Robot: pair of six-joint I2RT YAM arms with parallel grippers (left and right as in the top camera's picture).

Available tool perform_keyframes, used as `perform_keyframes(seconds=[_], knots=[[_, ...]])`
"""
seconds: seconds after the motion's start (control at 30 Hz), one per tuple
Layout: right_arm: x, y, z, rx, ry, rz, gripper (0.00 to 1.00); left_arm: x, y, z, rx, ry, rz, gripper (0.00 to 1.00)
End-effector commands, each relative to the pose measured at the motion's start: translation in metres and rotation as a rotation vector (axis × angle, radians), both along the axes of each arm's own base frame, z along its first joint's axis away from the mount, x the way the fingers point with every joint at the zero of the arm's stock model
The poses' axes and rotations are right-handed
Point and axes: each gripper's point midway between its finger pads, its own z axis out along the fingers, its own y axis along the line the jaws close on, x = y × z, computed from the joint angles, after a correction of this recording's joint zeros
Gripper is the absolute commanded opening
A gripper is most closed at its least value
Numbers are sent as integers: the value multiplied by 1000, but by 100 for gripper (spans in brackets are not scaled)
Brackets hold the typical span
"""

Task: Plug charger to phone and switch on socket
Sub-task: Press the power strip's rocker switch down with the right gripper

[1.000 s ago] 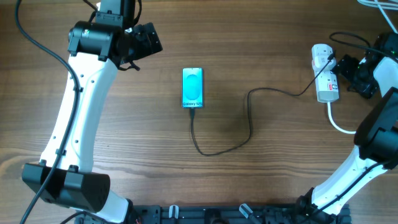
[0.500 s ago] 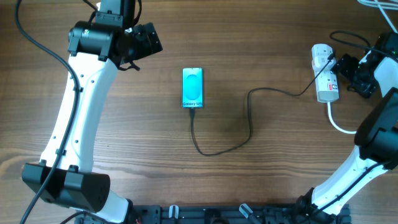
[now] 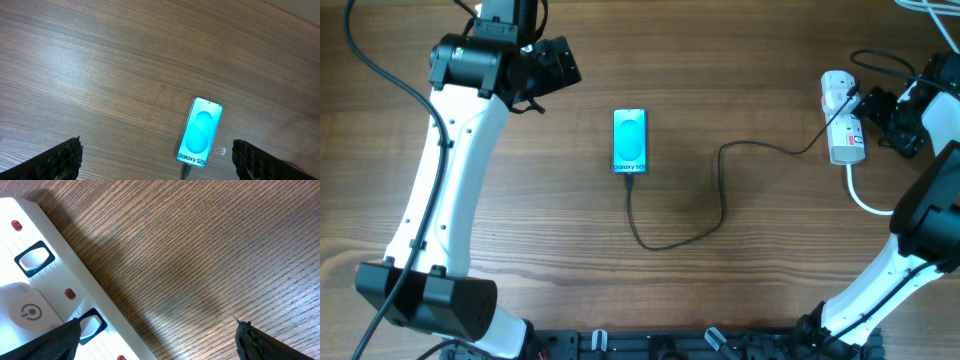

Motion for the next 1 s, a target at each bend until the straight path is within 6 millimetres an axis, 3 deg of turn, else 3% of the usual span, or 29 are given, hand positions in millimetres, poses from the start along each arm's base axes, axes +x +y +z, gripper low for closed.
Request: perform_keyframes(seconds=[0.0, 0.63, 0.97], knots=[[-5, 19, -17, 56, 33, 50, 100, 0, 3, -3, 11, 6, 15, 100], [-6, 26, -24, 52, 41, 61, 100, 0, 3, -3, 11, 7, 15, 100], [-9, 34, -17, 93, 37, 60, 100, 0, 2, -3, 11, 6, 15, 100]])
